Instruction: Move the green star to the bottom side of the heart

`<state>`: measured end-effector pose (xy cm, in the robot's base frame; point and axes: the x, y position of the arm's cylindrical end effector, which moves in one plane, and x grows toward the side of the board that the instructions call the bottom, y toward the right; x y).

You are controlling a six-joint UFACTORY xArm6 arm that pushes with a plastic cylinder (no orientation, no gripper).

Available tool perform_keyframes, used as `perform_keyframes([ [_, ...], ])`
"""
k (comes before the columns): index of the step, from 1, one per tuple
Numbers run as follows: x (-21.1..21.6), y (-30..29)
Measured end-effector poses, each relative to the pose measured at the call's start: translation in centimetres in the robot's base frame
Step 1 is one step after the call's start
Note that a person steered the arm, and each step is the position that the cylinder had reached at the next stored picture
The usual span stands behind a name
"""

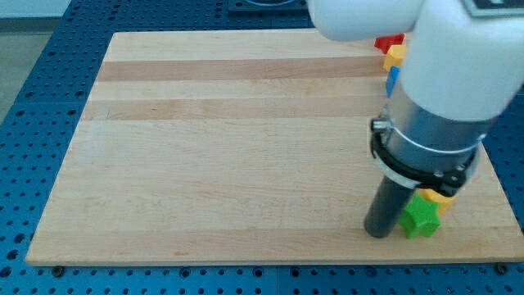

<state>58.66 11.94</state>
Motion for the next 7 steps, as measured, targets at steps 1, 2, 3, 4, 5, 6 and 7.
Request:
perform_keyframes([
  [1, -1.5, 1.4],
  [2, -1.3, 3.8],
  [3, 0.0, 4.0],
  [4, 0.7, 4.6],
  [5, 0.8, 5.7],
  [6, 0.8, 5.9],
  [7, 0.8, 6.2],
])
